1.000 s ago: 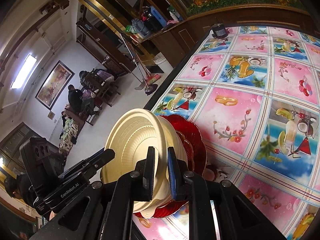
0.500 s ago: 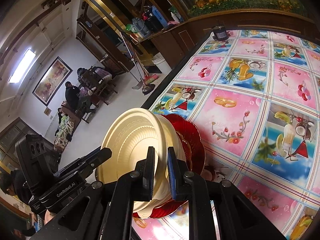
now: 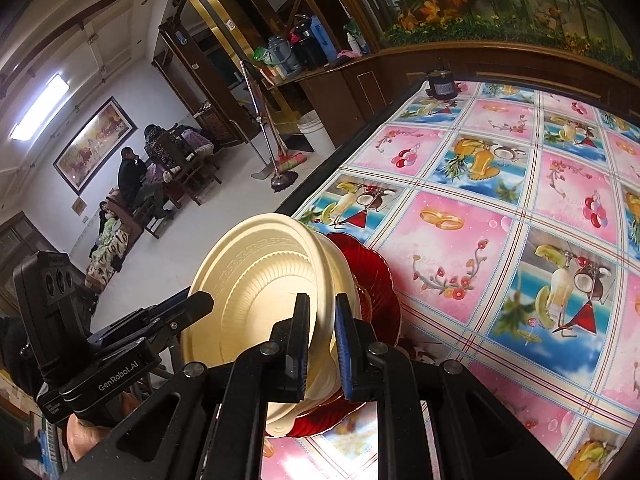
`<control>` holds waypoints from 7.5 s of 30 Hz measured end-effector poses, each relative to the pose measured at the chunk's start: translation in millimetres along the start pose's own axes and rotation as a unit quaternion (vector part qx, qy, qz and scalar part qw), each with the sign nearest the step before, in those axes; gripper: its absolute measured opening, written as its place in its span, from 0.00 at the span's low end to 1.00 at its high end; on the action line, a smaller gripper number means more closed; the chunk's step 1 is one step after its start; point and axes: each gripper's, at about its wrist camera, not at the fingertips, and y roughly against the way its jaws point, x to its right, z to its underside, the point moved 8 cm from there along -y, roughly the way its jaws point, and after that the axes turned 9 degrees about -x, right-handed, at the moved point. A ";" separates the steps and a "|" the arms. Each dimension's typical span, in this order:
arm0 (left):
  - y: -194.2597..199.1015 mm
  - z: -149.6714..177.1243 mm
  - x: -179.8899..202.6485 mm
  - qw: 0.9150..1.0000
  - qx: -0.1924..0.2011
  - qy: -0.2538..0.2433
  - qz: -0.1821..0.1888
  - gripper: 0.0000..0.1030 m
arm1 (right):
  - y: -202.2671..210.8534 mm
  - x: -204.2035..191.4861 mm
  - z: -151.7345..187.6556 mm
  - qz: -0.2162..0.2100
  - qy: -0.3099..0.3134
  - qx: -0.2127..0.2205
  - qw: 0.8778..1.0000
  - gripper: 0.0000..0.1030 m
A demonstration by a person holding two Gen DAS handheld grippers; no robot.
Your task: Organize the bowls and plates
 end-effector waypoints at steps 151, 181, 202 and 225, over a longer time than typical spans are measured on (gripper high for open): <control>-141.5 23.3 176.5 0.986 -0.110 -0.083 0.097 0.30 | 98.5 226.8 92.8 0.090 -0.231 0.065 0.967 0.19; -15.3 83.4 142.0 0.980 0.065 -0.165 0.092 1.00 | 168.6 155.6 150.5 0.259 -0.166 0.225 0.925 0.91; -46.5 78.2 159.9 0.978 0.048 -0.204 -0.012 1.00 | 134.8 127.6 148.7 0.206 -0.143 0.204 0.946 0.95; -54.5 65.4 153.3 0.970 0.061 -0.218 -0.093 1.00 | 125.0 119.4 142.0 0.246 -0.125 0.185 0.943 0.99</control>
